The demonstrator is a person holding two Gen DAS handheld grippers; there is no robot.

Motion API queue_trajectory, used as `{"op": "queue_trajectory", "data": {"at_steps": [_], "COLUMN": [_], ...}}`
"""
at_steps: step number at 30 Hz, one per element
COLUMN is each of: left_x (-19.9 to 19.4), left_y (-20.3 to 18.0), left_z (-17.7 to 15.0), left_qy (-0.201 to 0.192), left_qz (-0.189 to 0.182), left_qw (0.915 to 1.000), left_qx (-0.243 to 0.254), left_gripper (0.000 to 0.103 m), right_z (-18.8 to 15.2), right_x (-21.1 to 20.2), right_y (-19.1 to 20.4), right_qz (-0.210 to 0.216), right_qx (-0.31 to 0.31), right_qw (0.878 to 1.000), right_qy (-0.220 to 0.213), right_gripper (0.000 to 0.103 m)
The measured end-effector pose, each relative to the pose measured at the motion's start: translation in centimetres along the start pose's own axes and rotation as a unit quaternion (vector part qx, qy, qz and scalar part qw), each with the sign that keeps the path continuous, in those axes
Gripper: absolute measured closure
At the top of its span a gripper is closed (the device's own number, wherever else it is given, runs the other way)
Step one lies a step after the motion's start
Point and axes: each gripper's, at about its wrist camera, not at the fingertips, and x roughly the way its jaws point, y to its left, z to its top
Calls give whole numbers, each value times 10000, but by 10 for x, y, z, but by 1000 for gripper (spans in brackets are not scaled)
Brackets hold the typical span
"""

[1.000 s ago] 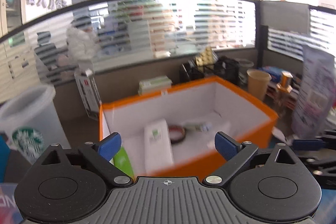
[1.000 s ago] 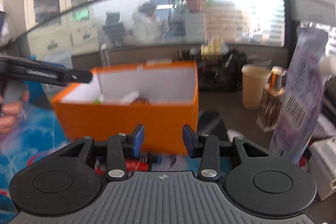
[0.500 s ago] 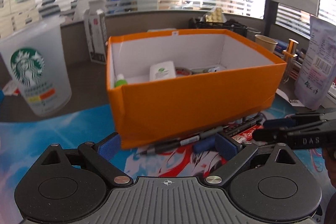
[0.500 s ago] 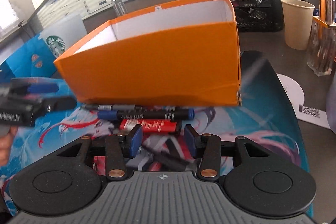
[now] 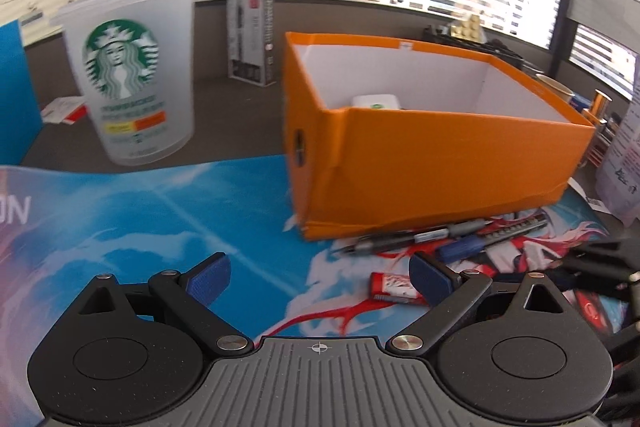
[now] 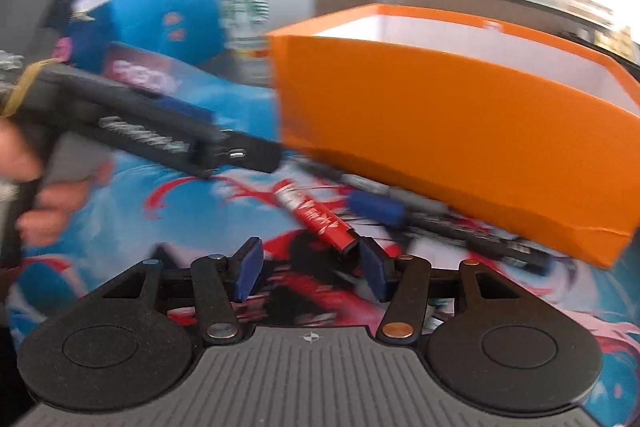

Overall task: Organize rigid objects
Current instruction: 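Move the left tool toward the red tube while the right tool grasps the black pen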

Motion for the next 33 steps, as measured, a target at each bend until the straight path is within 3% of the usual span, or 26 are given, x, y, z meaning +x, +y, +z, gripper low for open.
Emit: {"op": "queue_trajectory", "data": {"at_steps": [5,9,13,17,19,24,29,33], "left_x": [-4,0,3,2,3,8,11,17], "left_y": [22,29,23,12,8,-5,-14,-31], "left_z": [-5,-10,-13,-17,-17,-17,-17,-17], "left_qy": [28,109,168,185,227,417,428,353], "left_qz": [112,83,-1,-67,-86,-214,-93,439], "left_qw": [9996,9990,9989,9992,9991,9968,9922,9902], "left_qx": [-268,-430,-437,-338,-351,-640,-1170,-1278], "left_gripper": [6,6,6,6,6,2,1,0], "right_z": [-9,-26,-35,-34,-36,-47,-52,-52], "right_x": [-26,-37,-36,-38,-41,-47,-51,-53], "right_y": [-35,-55,-50,-40,-29,-5,-2,-6], "right_qz": [-631,-748,-892,-1232,-1295,-1283,-1185,-1082], "right_qx": [162,280,-121,255,284,128,174,373], "right_qw": [9979,9965,9957,9914,9904,9915,9928,9934], "right_qy": [33,253,195,356,383,168,81,5], "right_gripper": [50,44,42,43,50,84,85,85]}}
